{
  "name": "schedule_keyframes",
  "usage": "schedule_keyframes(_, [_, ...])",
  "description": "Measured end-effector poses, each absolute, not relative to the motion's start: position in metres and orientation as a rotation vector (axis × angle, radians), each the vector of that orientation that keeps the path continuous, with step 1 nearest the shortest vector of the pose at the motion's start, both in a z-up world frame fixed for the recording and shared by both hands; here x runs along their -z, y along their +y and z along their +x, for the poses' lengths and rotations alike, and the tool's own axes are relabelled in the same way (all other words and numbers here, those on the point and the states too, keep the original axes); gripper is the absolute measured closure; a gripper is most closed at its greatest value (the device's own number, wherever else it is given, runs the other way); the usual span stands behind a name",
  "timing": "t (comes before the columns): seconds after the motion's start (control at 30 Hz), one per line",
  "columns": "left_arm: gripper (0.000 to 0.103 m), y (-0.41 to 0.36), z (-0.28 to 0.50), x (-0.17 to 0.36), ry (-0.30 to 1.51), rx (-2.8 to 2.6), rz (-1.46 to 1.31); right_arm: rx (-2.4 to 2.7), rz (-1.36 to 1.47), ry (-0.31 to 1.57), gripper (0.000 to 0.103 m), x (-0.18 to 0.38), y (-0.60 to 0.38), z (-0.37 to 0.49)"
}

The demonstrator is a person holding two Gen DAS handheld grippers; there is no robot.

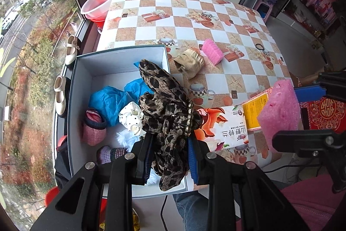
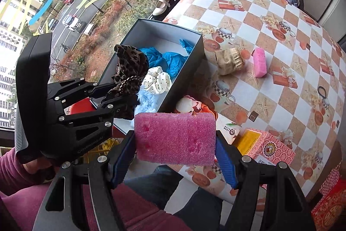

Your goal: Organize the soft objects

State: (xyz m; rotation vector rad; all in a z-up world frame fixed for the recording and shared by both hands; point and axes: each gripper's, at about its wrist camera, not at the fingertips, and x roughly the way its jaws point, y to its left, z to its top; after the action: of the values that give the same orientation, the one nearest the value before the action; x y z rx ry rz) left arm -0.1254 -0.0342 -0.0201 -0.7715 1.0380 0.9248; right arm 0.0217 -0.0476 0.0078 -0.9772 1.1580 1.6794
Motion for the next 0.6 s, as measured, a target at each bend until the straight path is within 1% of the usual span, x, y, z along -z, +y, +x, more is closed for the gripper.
schedule_keyframes(0.6, [0.073,-0.0285,-0.1329,0.0207,1.035,-0.943,-0.783,-1.688,-0.977,1.158,0.032,-0.0088,-0.0424,0.0177])
